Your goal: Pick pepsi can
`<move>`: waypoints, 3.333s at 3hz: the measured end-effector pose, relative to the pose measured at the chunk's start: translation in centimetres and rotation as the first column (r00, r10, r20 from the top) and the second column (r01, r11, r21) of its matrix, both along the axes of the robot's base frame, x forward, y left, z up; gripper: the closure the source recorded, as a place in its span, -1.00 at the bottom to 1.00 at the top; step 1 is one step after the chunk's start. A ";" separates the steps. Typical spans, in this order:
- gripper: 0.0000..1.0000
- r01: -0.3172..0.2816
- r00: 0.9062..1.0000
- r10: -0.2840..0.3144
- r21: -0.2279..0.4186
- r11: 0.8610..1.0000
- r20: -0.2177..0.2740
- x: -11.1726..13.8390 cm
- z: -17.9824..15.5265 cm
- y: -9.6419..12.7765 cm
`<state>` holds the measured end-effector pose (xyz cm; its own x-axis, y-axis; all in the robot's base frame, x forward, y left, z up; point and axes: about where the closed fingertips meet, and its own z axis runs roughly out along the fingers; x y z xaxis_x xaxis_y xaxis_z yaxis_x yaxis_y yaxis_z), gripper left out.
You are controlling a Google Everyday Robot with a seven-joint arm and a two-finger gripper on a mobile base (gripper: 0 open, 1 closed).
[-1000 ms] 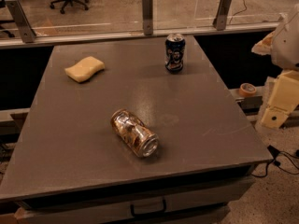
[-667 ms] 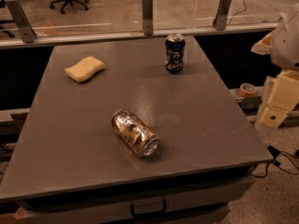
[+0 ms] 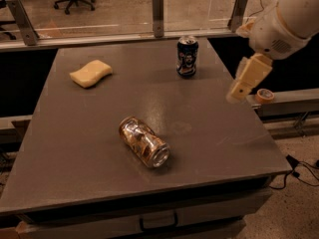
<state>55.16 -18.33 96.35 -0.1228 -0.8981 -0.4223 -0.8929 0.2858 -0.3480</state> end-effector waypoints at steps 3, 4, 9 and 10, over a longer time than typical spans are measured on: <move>-1.00 0.024 0.992 -0.070 0.405 0.914 0.101 18.2 -2.3 8.5; -1.00 0.078 0.991 -0.120 0.491 0.868 0.055 20.4 -3.7 8.6; 0.76 -0.234 0.921 0.385 0.697 0.678 -0.065 9.0 -0.3 21.6; 1.00 -0.255 0.894 0.438 0.700 0.667 -0.091 7.4 -0.6 22.0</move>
Offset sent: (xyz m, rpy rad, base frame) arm 0.2125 0.1034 -0.0173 0.4698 -0.1579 -0.0304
